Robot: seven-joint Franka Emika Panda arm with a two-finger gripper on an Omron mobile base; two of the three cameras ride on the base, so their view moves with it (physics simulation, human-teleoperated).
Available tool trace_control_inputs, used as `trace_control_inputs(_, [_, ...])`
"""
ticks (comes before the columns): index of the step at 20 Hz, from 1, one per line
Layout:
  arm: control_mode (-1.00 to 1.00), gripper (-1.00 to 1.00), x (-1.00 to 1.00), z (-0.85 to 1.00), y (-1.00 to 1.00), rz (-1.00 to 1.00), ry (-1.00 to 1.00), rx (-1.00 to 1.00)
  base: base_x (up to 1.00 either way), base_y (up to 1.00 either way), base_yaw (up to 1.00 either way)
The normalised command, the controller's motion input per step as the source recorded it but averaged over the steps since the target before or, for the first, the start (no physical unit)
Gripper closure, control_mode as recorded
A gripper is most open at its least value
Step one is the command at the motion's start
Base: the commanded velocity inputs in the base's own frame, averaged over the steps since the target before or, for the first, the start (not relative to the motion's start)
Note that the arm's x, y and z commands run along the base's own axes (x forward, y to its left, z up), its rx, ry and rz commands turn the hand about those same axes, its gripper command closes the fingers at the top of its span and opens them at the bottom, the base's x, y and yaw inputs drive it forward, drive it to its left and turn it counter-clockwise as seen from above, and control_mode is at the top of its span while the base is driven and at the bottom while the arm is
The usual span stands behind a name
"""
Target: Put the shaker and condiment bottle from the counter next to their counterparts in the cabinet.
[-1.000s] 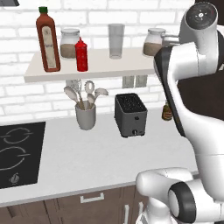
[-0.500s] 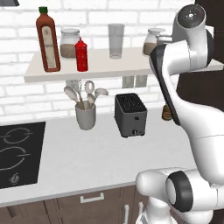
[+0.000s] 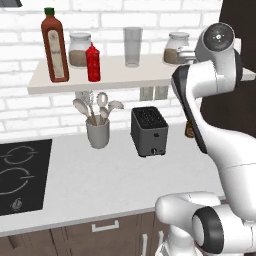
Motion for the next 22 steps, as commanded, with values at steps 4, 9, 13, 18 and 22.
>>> trace_control_inputs(4, [-1.00, 1.00, 0.07, 0.00, -0.16, 0.05, -0.01, 0.00, 0.00, 0.00, 0.00])
trace_control_inputs(9, [-1.00, 1.00, 0.23, 0.00, -0.21, 0.02, 0.07, 0.05, 0.00, 0.00, 0.00])
trace_control_inputs(13, [-1.00, 1.00, 0.30, 0.03, -0.16, 0.00, 0.13, 0.09, 0.00, 0.00, 0.00])
trace_control_inputs(18, [-1.00, 1.00, 0.37, 0.08, -0.13, 0.00, 0.12, 0.08, 0.00, 0.00, 0.00])
trace_control_inputs(22, [-1.00, 1.00, 0.39, 0.01, -0.16, 0.00, 0.04, 0.02, 0.00, 0.00, 0.00])
